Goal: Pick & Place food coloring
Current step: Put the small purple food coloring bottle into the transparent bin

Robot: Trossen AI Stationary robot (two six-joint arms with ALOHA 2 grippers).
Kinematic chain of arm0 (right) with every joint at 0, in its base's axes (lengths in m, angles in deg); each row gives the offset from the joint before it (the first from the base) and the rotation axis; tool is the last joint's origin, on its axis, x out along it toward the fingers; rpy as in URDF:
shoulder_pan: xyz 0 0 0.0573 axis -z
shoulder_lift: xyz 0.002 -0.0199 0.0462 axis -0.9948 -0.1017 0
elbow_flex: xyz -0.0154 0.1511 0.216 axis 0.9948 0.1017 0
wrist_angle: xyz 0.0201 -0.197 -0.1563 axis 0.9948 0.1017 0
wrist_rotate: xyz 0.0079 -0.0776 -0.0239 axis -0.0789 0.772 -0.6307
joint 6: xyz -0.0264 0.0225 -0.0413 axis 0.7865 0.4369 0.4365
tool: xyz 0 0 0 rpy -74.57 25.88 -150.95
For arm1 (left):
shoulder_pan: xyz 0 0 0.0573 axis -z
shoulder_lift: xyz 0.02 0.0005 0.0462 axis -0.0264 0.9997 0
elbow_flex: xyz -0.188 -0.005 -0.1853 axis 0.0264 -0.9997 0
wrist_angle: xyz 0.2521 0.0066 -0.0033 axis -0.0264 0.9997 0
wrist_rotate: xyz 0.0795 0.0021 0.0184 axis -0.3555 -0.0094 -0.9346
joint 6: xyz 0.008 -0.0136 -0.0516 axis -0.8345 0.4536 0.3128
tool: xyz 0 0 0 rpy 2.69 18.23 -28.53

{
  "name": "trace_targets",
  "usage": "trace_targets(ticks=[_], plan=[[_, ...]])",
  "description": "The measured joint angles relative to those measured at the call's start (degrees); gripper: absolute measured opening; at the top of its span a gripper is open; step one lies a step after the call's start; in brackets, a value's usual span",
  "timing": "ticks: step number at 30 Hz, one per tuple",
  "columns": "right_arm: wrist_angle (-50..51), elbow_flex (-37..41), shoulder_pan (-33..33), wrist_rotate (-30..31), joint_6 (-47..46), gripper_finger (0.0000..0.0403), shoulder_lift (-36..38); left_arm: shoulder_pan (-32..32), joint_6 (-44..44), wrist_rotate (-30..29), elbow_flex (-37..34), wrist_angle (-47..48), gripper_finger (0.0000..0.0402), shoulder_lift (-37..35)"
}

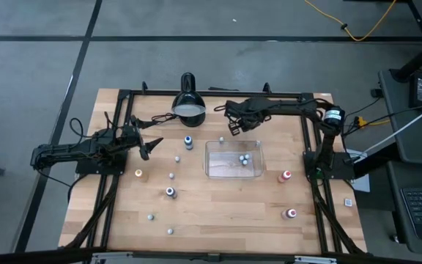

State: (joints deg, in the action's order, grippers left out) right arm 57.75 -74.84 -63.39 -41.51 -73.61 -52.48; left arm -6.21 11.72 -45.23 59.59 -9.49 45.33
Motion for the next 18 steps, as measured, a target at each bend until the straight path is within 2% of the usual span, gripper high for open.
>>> trace_targets(ticks=[6, 10, 18], plan=[[9.68, -8.7, -1.97, 1.68, 4.95, 0.0059, 0.03, -0.01, -0.01, 0.0, -0.01, 0.0, 0.0347, 0.0], [15.38, -14.68, -4.22, 2.79, 7.14, 0.0066, 0.15, -0.01, 0.01, 0.0, -0.02, 0.0, 0.0347, 0.01], [22.0, -23.62, -10.7, 4.26, 5.48, 0.0058, 1.13, 0.0, 0.0, -0.02, 0.0, -0.02, 0.0347, -0.01]])
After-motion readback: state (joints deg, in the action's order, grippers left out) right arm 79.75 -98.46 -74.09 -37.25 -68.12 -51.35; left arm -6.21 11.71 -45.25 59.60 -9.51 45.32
